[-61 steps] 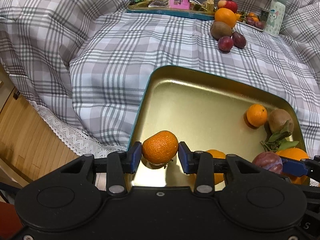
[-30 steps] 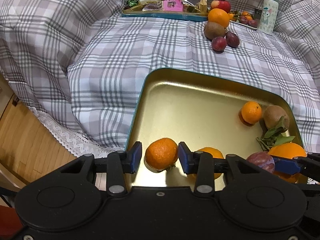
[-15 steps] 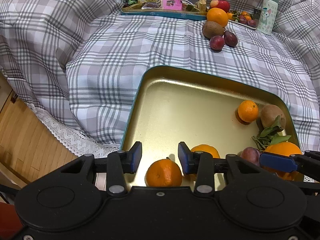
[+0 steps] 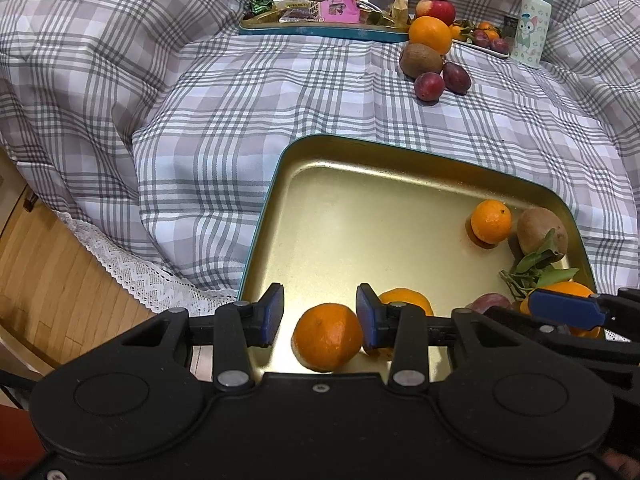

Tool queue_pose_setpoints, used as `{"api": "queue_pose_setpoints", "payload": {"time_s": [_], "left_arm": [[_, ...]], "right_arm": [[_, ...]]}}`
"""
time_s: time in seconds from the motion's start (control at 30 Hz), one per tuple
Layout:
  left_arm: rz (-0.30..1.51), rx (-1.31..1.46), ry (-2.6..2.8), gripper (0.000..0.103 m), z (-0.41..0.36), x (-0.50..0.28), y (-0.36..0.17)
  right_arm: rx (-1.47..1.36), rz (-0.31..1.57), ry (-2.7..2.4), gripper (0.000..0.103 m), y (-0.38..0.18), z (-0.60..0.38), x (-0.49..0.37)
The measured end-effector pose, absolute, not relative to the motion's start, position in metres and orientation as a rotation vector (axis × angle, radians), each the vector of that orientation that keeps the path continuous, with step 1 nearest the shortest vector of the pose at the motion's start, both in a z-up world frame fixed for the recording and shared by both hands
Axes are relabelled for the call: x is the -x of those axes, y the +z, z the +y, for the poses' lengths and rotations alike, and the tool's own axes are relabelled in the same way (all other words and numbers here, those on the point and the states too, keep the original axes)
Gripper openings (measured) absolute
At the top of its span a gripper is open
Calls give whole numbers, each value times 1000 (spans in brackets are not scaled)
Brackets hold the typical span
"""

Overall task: Organize fruits
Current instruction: 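Open the left gripper to set the mandarin in the tray while the right lifts away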

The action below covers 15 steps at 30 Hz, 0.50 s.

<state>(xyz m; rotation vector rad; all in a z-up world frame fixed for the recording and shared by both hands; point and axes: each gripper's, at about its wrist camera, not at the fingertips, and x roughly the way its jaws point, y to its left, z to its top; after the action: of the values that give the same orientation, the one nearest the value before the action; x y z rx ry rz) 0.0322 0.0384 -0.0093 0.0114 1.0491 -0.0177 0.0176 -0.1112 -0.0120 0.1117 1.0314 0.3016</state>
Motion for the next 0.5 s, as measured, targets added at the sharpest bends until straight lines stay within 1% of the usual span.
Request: {"api": "queue_pose_setpoints", "payload": {"time_s": [0.5], "left_arm": [[1037,-35,-42,48,26,-30,-2]], "right_arm": [[-176,991,215,43,3,-138,-15]]}}
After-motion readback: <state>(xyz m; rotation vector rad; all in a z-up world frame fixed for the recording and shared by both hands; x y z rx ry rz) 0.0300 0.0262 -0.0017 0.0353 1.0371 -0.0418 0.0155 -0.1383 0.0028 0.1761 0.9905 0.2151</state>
